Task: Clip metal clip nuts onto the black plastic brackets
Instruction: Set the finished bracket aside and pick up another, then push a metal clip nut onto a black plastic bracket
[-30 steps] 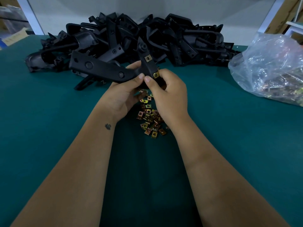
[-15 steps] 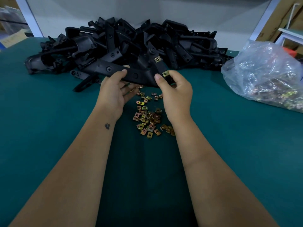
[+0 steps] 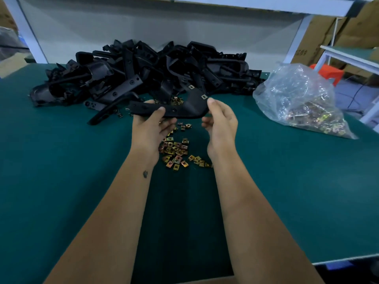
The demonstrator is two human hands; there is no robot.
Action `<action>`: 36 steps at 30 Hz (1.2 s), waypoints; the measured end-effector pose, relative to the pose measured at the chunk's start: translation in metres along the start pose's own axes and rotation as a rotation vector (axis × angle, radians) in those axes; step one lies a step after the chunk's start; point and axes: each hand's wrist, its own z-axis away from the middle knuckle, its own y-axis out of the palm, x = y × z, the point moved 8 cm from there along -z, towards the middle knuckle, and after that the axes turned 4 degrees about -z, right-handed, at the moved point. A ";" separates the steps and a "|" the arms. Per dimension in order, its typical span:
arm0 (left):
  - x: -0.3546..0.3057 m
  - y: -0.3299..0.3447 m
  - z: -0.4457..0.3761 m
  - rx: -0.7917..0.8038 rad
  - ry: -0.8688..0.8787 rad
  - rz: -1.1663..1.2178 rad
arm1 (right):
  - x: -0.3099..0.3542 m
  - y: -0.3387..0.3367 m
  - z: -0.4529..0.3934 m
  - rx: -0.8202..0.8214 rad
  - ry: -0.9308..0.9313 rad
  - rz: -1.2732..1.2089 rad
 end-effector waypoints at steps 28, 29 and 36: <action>0.215 0.287 0.371 1.109 -0.126 -0.420 | 0.164 -0.485 0.178 -1.043 -0.369 -0.169; 0.231 0.282 0.382 1.184 -0.162 -0.488 | 0.161 -0.498 0.188 -1.050 -0.327 -0.109; 0.304 0.248 0.415 1.436 -0.276 -0.837 | 0.151 -0.568 0.223 -1.150 -0.133 0.353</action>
